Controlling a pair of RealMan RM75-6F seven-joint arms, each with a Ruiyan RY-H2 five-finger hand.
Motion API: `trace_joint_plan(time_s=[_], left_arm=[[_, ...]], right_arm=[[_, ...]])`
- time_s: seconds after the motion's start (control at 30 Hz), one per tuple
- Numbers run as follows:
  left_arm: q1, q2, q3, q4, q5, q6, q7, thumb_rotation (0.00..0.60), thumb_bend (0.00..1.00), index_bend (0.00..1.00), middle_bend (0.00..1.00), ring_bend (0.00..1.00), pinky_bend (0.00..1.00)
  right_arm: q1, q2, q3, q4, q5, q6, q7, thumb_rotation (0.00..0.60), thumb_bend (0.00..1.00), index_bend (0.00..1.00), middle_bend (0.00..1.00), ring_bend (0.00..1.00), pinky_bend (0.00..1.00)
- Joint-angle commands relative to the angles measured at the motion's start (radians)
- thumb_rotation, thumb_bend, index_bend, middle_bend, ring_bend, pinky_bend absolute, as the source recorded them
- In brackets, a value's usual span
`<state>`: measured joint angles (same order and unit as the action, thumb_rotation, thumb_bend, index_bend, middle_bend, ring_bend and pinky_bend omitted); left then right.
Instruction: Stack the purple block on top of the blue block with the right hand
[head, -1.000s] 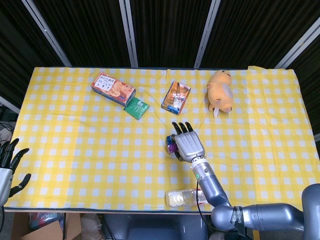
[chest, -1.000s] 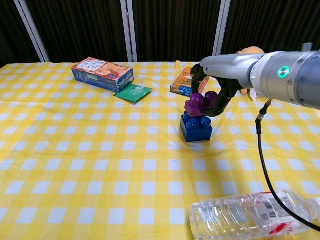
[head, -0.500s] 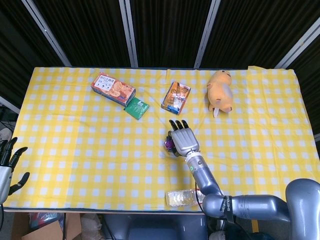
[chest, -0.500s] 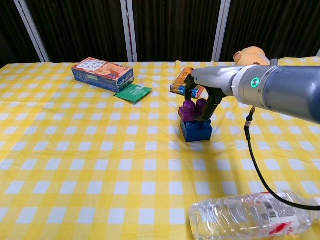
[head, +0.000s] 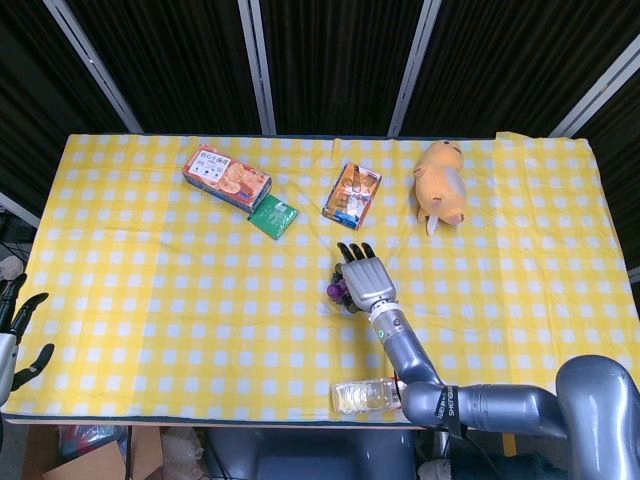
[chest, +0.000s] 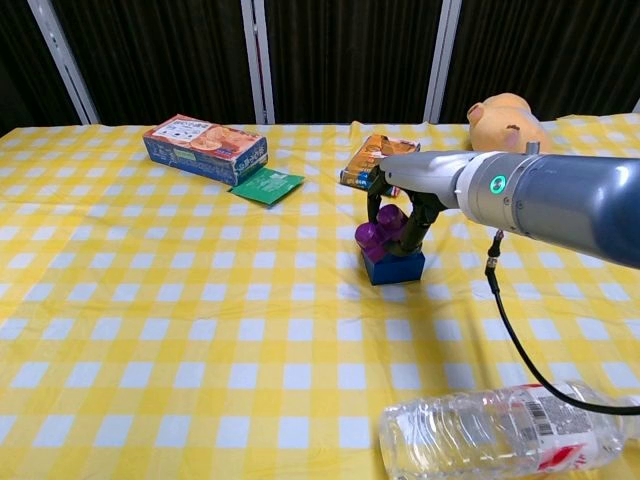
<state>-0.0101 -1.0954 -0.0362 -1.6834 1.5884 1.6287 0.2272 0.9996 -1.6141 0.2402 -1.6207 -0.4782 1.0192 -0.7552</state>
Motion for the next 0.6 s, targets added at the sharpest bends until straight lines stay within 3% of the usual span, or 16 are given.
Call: trace_joint_plan(time_s=[0.03,0.6], left_arm=[[0.0,0.001,0.0,0.0,0.0,-0.001,-0.002,0.6,0.32,0.19,0.0,0.0,0.05],[-0.002,-0.004,0.003,-0.004,0.007,-0.004,0.017,0.6,0.32,0.19,0.0,0.0,0.05]], right_arm=[[-0.002,0.003,-0.005,0.001,-0.001,0.0,0.008,0.6,0.56,0.61,0.0,0.0,0.0],[-0.034,0.047,-0.028,-0.001,-0.051,-0.02,0.1,0.6,0.56,0.61,0.0,0.0,0.0]])
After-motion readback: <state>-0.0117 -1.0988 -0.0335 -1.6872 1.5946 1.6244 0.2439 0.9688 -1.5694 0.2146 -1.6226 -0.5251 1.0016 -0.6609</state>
